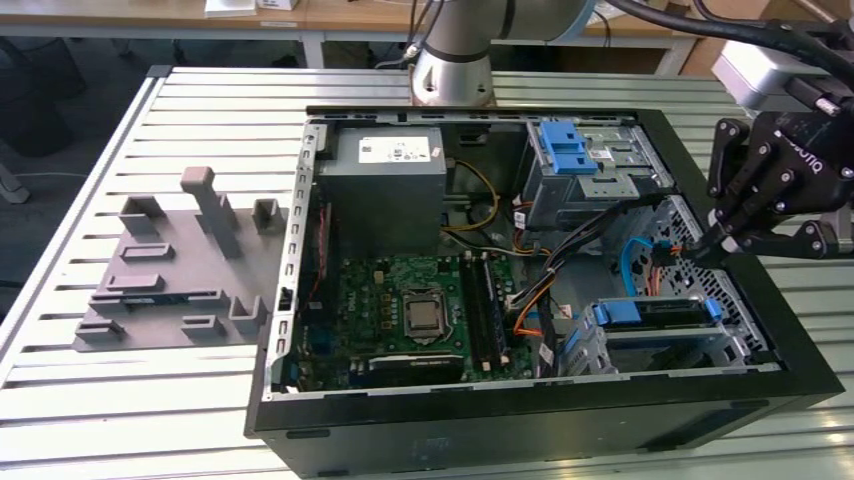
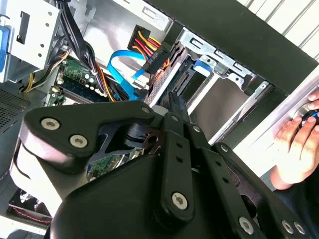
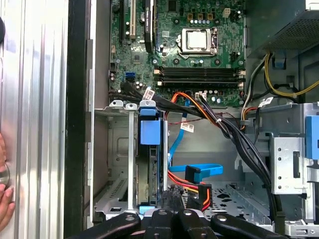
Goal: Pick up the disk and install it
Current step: 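Insert the first disk wire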
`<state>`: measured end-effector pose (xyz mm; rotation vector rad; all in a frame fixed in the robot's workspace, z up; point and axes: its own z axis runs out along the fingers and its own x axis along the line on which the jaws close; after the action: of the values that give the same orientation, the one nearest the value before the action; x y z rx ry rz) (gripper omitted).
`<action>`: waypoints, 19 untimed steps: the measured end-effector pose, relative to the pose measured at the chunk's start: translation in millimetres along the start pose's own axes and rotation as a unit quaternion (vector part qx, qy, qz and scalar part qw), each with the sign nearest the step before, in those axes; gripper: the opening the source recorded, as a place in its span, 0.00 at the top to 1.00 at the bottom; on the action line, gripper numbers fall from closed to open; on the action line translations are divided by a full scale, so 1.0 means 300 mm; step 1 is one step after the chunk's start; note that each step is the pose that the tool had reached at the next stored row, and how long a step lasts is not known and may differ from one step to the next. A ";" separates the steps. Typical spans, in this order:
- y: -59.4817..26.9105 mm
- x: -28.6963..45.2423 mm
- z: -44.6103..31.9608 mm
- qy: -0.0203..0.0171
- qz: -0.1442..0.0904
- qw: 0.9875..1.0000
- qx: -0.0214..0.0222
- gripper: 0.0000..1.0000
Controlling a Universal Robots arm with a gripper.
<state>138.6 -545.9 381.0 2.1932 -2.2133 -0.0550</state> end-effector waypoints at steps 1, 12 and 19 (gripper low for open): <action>0.001 0.000 0.000 0.000 0.000 1.000 0.000 0.89; 0.004 -0.026 0.001 0.000 0.000 1.000 0.000 0.89; 0.004 -0.034 0.004 -0.001 0.031 1.000 0.000 0.89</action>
<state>137.5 -535.7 380.0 2.1234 -2.2813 -0.0557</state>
